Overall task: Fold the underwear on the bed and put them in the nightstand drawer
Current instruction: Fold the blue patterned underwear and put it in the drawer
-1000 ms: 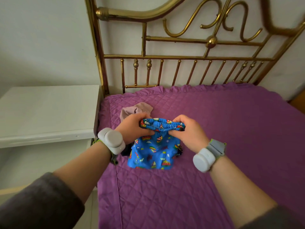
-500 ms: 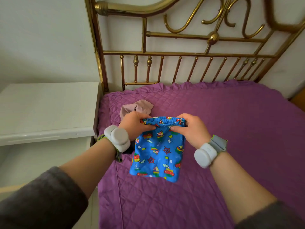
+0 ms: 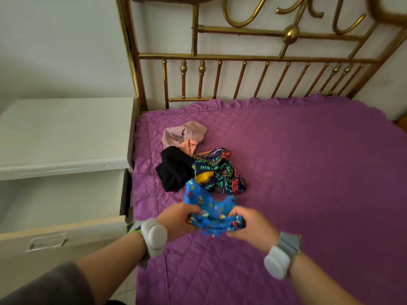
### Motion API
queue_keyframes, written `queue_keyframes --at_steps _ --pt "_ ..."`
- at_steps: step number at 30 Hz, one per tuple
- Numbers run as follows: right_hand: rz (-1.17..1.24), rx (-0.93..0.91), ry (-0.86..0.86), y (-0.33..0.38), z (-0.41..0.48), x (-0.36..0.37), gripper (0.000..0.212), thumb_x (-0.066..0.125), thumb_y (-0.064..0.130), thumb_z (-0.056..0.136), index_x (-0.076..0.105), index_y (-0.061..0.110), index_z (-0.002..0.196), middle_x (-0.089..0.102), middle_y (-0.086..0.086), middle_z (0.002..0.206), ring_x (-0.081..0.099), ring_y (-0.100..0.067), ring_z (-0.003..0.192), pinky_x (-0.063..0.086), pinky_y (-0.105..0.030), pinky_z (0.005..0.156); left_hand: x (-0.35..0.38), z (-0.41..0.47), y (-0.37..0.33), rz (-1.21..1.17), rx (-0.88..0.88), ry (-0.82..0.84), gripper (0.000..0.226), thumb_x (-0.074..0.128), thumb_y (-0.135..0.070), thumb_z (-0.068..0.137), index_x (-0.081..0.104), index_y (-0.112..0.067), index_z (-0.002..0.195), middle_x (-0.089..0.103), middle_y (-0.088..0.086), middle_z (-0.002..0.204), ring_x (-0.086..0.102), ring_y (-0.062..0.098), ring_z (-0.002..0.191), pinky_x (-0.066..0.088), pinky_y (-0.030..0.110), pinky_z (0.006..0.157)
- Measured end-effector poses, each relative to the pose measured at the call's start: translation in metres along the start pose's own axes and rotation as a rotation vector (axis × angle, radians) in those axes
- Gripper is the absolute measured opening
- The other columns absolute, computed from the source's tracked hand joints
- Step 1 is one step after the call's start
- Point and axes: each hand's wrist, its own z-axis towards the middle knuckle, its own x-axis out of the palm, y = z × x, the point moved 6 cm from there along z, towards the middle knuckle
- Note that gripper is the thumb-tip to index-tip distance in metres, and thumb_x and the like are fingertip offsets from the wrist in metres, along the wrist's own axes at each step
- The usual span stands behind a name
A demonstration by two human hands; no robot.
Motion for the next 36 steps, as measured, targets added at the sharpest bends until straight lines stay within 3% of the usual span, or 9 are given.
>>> queue_keyframes --at_steps 3,5,9,14,20,24,27,32,36 --pt "-0.059 0.053 0.095 -0.029 -0.016 0.033 0.035 0.077 0.016 0.069 0.047 0.034 0.071 0.053 0.014 0.066 0.044 0.003 0.062 0.035 -0.014 0.058 0.042 -0.009 0.017 -0.024 -0.025 0.123 0.035 0.067 -0.027 0.081 0.063 -0.028 0.116 0.069 0.002 0.107 0.057 0.009 0.086 0.037 0.01 0.072" --pt "-0.021 0.094 0.126 -0.046 -0.023 0.046 0.035 0.076 0.016 0.07 0.046 0.034 0.069 0.051 0.013 0.064 0.043 0.001 0.063 0.034 -0.016 0.057 0.061 -0.013 0.024 -0.082 -0.034 0.174 0.032 0.069 -0.027 0.08 0.064 -0.026 0.112 0.07 0.001 0.103 0.055 0.005 0.084 0.046 0.018 0.077" --pt "0.148 0.174 0.138 -0.067 -0.025 0.059 0.02 0.074 0.009 0.075 0.057 0.014 0.084 0.054 0.005 0.073 0.045 -0.005 0.07 0.037 -0.023 0.064 0.074 -0.011 0.035 -0.121 -0.063 0.203 0.035 0.071 -0.029 0.079 0.063 -0.023 0.113 0.069 0.001 0.098 0.058 0.009 0.085 0.049 0.025 0.084" --pt "0.552 0.3 -0.085 -0.092 -0.008 0.057 0.024 0.064 -0.006 0.081 0.057 -0.005 0.103 0.068 -0.008 0.096 0.064 -0.013 0.085 0.053 -0.035 0.085 0.054 0.011 0.049 -0.45 -0.194 0.01 0.026 0.075 -0.019 0.078 0.058 -0.019 0.099 0.048 -0.016 0.063 0.044 -0.005 0.054 0.037 0.006 0.056" --pt "0.678 0.462 -0.225 -0.122 0.01 0.062 0.009 0.063 0.009 0.086 0.061 0.011 0.094 0.069 -0.016 0.102 0.066 -0.029 0.092 0.053 -0.047 0.086 0.068 0.035 0.057 -0.171 -0.32 0.045 0.013 0.06 -0.024 0.086 0.053 -0.019 0.076 0.055 0.0 0.084 0.05 0.016 0.079 0.038 0.023 0.071" --pt "0.772 0.482 -0.319 -0.131 0.021 0.058 0.008 0.062 0.006 0.086 0.06 0.011 0.092 0.068 -0.016 0.096 0.065 -0.029 0.082 0.052 -0.048 0.083 0.063 0.048 0.056 -0.242 -0.35 -0.078 0.011 0.05 -0.026 0.093 0.051 -0.017 0.088 0.054 0.002 0.086 0.05 0.019 0.079 0.037 0.026 0.069" --pt "0.795 0.499 -0.36 -0.133 0.026 0.056 0.03 0.062 -0.003 0.083 0.054 0.008 0.11 0.066 -0.014 0.098 0.065 -0.029 0.084 0.054 -0.048 0.083 0.059 0.051 0.06 -0.308 -0.389 -0.187 0.013 0.052 -0.026 0.094 0.054 -0.013 0.097 0.055 0.0 0.082 0.057 0.025 0.083 0.037 0.027 0.068" --pt "0.633 0.586 -0.378 -0.141 0.022 0.062 0.046 0.061 -0.01 0.082 0.044 -0.001 0.124 0.059 -0.023 0.107 0.061 -0.033 0.094 0.051 -0.043 0.084 0.068 0.046 0.067 -0.429 -0.399 -0.197 0.047 0.074 -0.03 0.078 0.049 -0.011 0.113 0.055 0.003 0.1 0.053 0.017 0.086 0.045 0.028 0.077" --pt "0.516 0.626 -0.378 -0.141 0.016 0.064 0.047 0.064 -0.006 0.08 0.045 0.001 0.124 0.061 -0.022 0.105 0.062 -0.035 0.098 0.051 -0.046 0.089 0.068 0.036 0.073 -0.308 -0.496 -0.239 0.08 0.083 -0.039 0.064 0.041 -0.012 0.126 0.04 0.009 0.126 0.051 0.027 0.112 0.047 0.04 0.097"
